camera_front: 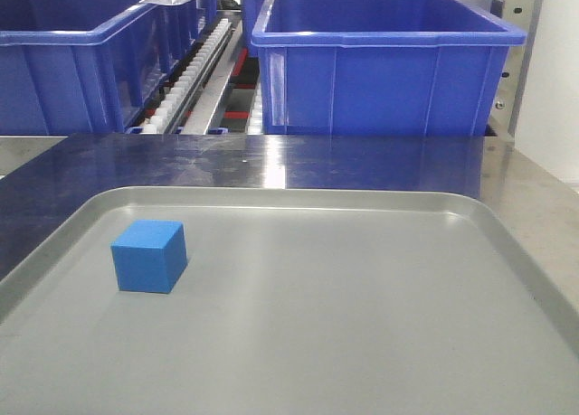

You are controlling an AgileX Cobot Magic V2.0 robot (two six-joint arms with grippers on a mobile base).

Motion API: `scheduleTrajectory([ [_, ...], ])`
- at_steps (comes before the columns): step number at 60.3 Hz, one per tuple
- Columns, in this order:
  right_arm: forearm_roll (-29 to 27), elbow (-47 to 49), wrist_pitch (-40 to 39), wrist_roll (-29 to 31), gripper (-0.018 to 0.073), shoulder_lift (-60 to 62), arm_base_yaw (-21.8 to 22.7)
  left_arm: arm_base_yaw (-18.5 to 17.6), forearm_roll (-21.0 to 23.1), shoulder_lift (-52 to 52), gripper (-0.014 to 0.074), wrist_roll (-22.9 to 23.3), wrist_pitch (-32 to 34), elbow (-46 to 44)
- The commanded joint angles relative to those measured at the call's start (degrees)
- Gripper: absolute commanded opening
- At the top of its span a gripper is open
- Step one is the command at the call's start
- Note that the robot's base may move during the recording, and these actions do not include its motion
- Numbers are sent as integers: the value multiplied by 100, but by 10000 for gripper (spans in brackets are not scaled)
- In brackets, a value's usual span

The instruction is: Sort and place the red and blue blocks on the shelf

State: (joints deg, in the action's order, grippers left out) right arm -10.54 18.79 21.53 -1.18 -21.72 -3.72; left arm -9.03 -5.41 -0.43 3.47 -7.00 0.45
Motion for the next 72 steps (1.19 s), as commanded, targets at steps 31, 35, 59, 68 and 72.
scheduleTrajectory([
  [31,30,174,-543,16,59,-18,35,4,4,-97,124,-5,474,252],
  [35,30,174,-543,16,59,-18,35,4,4,-97,124,-5,474,252],
  [59,30,174,-543,16,59,-18,35,4,4,-97,124,-5,474,252],
  [68,30,174,-543,16,59,-18,35,4,4,-97,124,-5,466,229],
  [72,30,174,-543,16,59,-23,35,4,47,-68,124,-5,466,142],
])
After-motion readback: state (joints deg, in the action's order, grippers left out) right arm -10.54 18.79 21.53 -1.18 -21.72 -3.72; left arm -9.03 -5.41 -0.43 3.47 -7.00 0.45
